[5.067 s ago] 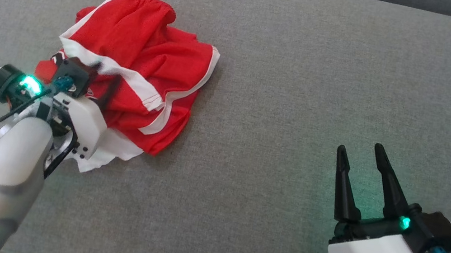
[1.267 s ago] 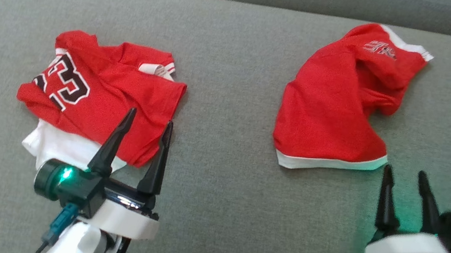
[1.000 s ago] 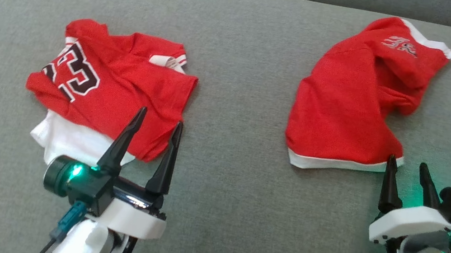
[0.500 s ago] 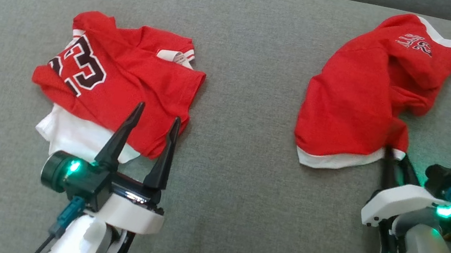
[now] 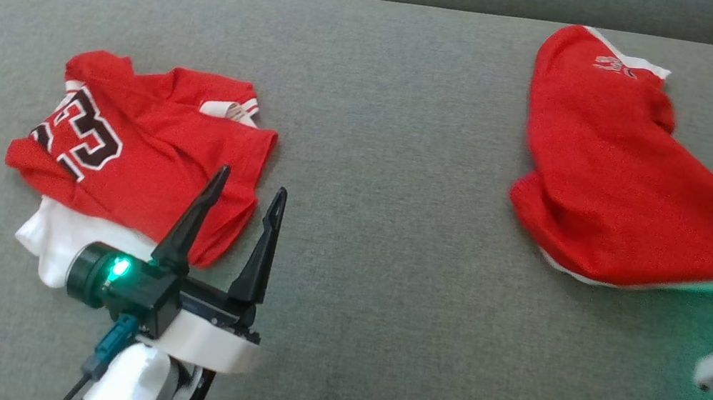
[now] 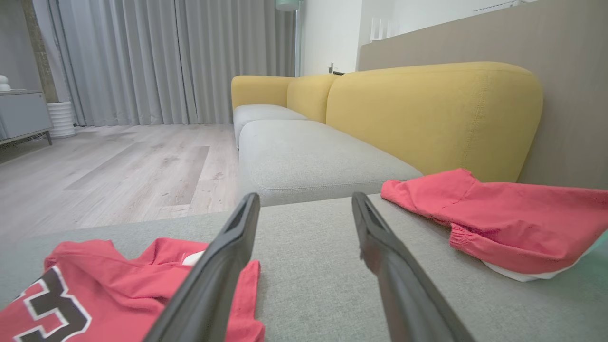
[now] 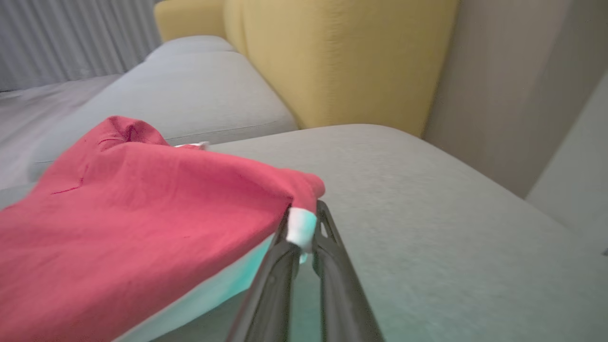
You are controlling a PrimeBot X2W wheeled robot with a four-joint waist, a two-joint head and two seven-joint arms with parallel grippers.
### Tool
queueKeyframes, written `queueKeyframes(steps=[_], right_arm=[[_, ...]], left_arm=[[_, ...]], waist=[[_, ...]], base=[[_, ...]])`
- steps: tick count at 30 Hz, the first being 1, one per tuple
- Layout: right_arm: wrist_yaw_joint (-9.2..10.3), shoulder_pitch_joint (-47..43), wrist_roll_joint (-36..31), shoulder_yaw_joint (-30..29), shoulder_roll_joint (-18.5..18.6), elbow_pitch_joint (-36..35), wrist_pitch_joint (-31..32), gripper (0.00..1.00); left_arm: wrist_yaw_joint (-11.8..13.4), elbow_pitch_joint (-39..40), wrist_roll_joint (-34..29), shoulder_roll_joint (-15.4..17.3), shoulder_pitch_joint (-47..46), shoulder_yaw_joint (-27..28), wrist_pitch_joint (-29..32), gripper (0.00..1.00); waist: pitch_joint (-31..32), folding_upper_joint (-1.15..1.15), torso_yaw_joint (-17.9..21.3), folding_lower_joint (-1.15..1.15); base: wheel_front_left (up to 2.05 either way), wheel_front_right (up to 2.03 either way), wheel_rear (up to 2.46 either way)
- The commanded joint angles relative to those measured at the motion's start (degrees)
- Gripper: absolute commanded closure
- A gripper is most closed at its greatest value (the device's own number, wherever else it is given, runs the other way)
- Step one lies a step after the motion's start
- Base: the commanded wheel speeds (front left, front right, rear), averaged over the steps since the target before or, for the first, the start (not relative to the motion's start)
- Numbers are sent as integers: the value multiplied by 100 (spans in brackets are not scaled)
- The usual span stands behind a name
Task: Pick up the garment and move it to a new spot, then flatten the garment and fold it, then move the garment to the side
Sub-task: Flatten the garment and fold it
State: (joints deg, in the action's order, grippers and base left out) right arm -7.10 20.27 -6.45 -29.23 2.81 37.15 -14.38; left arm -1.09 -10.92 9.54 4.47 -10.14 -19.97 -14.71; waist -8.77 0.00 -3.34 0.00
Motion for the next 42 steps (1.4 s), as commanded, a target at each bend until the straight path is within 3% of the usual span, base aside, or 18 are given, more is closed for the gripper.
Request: queueKeyframes(steps=[1,8,9,13,18,25,28,31,35,42], right_arm=[[-39,42,-149,-109,7,-272,-61,100],[-39,162,-609,-1149,7,-333,-5,100],[-39,200,-675,-1226,7,-248,45,1],[-39,334,-777,-1216,7,-129,16,0],[-39,397,-464,-746,7,-231,-55,0],[-39,-526,1080,1754,7,-1835,-61,0],[-39,-1076,1433,2633,7,-2497,-61,0],[-39,-1417,1466,3131,7,-2710,-61,0],[-39,-1460,1289,3365,7,-2585,-61,0],[-39,-996,683,3172,7,-1644,203,0]], left_arm=[[-16,160,-25,-23,-62,191,-29,0],[-62,123,-50,-66,-22,170,-29,0],[-68,117,-52,-70,-21,176,-29,0],[-76,100,-62,-77,-20,207,-29,0],[-98,98,-91,-84,-13,249,-29,0],[-133,96,-143,-74,0,305,-29,0],[-142,96,-161,-78,-20,311,-29,0],[-158,96,-169,-88,-51,287,-29,0],[-182,95,-172,-99,-75,254,-29,0],[-199,59,-171,-111,-115,264,-29,0]], waist=[[34,0,61,0],[33,0,136,0],[36,0,144,0],[49,0,190,0],[70,0,298,0],[89,0,495,0],[85,0,528,0],[56,0,497,0],[-20,0,387,0],[-137,0,121,0]], base=[[0,0,0],[0,0,0],[0,0,0],[0,0,0],[0,0,0],[0,0,0],[0,0,0],[0,0,0],[0,0,0],[0,0,0]])
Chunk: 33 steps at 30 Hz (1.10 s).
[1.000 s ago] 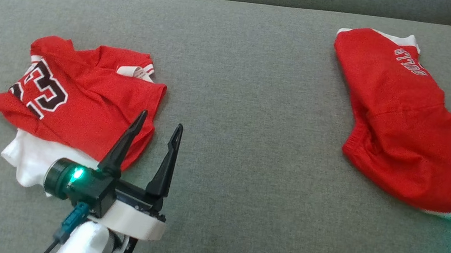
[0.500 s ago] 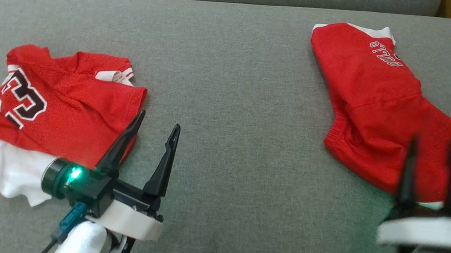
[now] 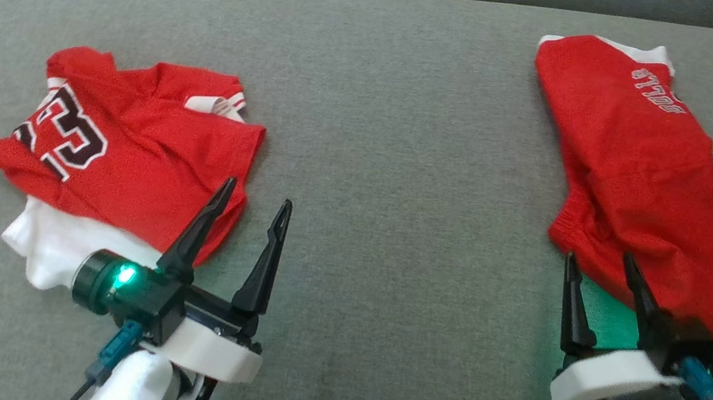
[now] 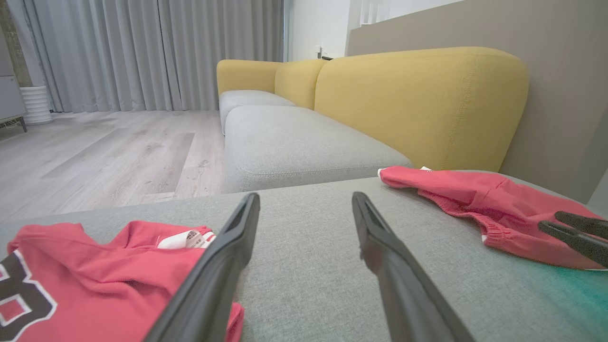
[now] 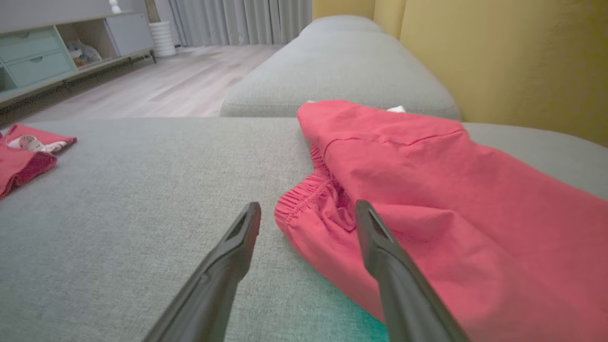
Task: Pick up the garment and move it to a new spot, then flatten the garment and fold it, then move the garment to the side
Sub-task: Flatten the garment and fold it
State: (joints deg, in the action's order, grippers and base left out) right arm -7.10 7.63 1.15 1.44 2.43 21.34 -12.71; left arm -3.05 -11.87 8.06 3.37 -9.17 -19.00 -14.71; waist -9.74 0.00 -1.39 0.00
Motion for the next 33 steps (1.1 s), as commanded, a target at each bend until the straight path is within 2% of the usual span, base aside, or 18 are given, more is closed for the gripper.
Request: queueKeyframes(steps=[1,10,16,17,18,19,20,25,33], right_arm=[[-39,348,-138,79,44,79,100,0],[-39,989,-483,-134,44,1172,322,0],[-39,1383,-393,-356,44,1784,234,0],[-39,1441,-351,-381,44,1894,229,13],[-39,1500,-331,-403,44,1996,213,79],[-39,1500,-331,-403,44,1996,213,79],[-39,1552,-314,-413,44,2086,183,100],[-39,1761,259,-135,44,2378,-100,100],[-39,1662,1367,1316,44,1753,-221,100]], left_arm=[[-9,148,-22,-3,-220,162,-29,0],[-24,132,-19,-21,-300,106,-29,0],[-21,149,-20,-29,-332,97,-29,0],[-22,148,-22,-30,-338,97,-29,0],[-24,146,-23,-31,-345,98,-29,0],[-24,146,-23,-31,-345,98,-29,0],[-26,141,-24,-32,-354,99,-29,0],[-20,99,-36,-35,-377,116,-29,0],[-21,48,-34,-38,-300,139,-29,0]], waist=[[-58,0,-115,0],[-233,0,-370,0],[-342,0,-442,0],[-352,0,-446,0],[-360,0,-449,0],[-360,0,-449,0],[-363,0,-450,0],[-289,0,-414,0],[-76,0,-321,0]], base=[[0,0,0],[0,0,0],[0,0,0],[0,0,0],[0,0,0],[0,0,0],[0,0,0],[0,0,0],[0,0,0]])
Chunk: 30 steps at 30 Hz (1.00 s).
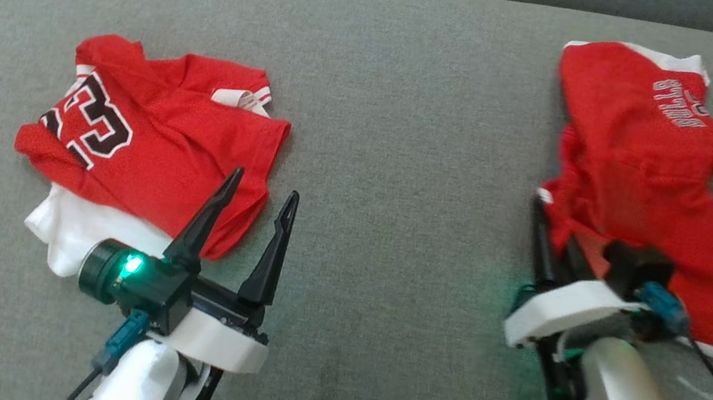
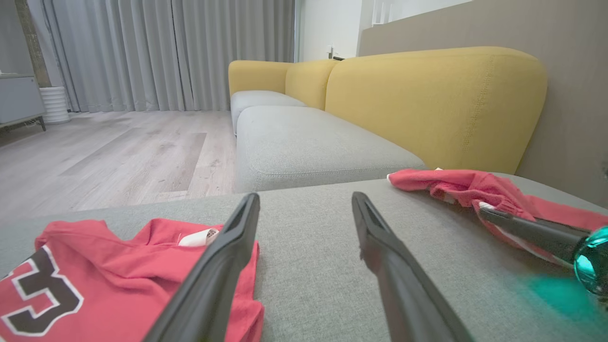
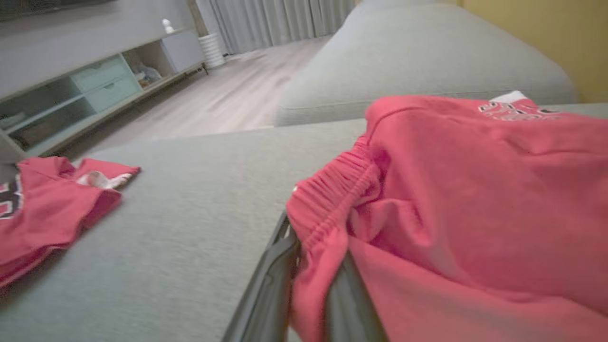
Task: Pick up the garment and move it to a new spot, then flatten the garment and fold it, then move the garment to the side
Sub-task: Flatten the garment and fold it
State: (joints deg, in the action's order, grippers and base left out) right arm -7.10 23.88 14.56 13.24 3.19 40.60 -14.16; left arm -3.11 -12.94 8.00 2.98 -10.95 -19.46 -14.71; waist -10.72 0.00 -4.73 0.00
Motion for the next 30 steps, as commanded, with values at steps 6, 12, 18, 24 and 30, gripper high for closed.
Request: queueKeyframes(steps=[6,12,18,24,30], right_arm=[[-39,-138,684,1373,-32,-801,-53,100],[-39,-353,1323,2330,-32,-1380,320,100],[-39,-443,1565,2522,-32,-1636,683,100],[-39,-182,1396,2060,-19,-1290,913,100],[-39,167,1140,1776,22,-755,1036,100]], left_arm=[[-12,131,-8,-3,-74,150,-29,0],[2,137,3,-4,9,163,-29,0],[8,177,1,-6,78,154,-29,0],[-4,226,-1,-7,15,128,-29,0],[-11,229,22,-8,-86,78,-29,0]], waist=[[159,0,21,0],[276,0,-21,0],[270,0,-84,0],[96,0,-185,0],[-47,0,-295,0]], base=[[0,0,0],[0,0,0],[0,0,0],[0,0,0],[0,0,0]])
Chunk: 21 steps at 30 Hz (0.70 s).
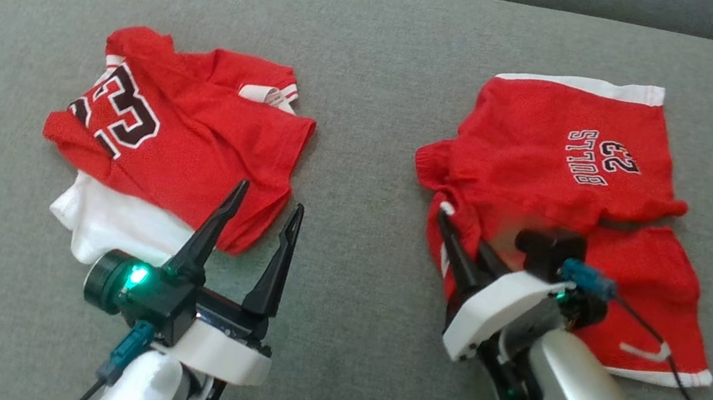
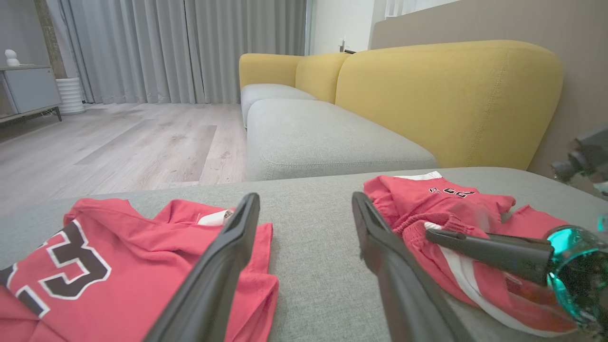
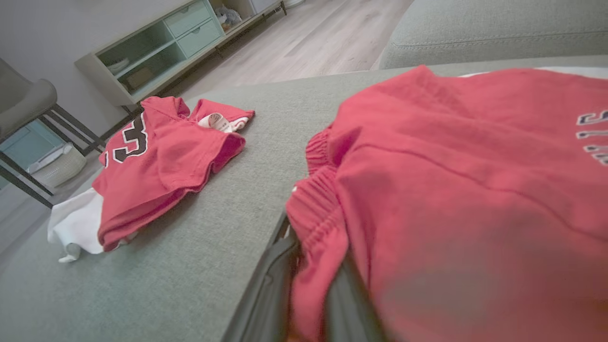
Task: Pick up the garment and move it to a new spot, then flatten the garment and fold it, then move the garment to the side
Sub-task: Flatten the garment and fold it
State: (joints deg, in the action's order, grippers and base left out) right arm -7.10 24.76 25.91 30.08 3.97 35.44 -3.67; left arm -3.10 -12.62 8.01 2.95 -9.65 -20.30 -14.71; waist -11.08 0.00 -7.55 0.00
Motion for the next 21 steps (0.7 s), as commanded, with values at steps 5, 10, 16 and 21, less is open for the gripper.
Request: queueKeyframes(steps=[5,10,16,21], right_arm=[[-39,362,-248,-76,-46,307,63,91],[-39,497,-518,-258,-67,661,-77,0],[-39,362,-496,-328,-95,450,-378,0],[-39,29,-363,-292,-99,-38,-506,0]], left_arm=[[-7,176,51,-6,-275,110,-29,0],[11,156,59,-6,-320,123,-29,0],[35,146,51,-7,-324,211,-29,0],[37,143,42,-4,-291,300,-29,0]], waist=[[-122,0,-93,0],[-158,0,-101,0],[-72,0,79,0],[77,0,315,0]], base=[[0,0,0],[0,0,0],[0,0,0],[0,0,0]])
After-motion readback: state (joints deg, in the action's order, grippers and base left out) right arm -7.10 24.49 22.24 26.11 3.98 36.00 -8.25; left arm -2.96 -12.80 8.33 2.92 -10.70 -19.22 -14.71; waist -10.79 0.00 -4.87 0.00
